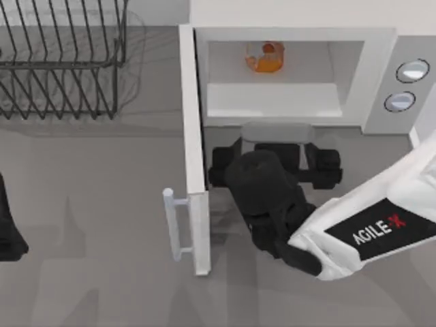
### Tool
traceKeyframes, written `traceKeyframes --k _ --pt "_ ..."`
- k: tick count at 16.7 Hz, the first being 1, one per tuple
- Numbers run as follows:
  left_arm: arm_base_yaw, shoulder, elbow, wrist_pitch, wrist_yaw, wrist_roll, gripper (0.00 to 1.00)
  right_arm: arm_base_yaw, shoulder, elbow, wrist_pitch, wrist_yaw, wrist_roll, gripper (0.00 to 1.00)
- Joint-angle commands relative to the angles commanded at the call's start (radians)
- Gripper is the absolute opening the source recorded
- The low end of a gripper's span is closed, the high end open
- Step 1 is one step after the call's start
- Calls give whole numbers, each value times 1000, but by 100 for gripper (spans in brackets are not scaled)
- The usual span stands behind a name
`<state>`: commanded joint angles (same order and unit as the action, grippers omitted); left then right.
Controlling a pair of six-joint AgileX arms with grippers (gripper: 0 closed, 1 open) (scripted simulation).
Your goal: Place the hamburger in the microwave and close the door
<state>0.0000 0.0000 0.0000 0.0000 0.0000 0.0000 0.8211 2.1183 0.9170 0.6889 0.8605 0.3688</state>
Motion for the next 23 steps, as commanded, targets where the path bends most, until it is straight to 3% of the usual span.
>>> traceKeyframes --k 9,16,19,23 --pt "0 0 0 0 0 0 100 0 -255 88 -353 -5 0 100" --pt "0 0 0 0 0 0 100 -5 -279 83 -370 -15 -2 100" --pt "0 0 0 0 0 0 100 -50 -364 -4 -375 -96 -15 100" --pt "0 0 0 0 0 0 100 -169 -615 -222 -403 -291 -54 100"
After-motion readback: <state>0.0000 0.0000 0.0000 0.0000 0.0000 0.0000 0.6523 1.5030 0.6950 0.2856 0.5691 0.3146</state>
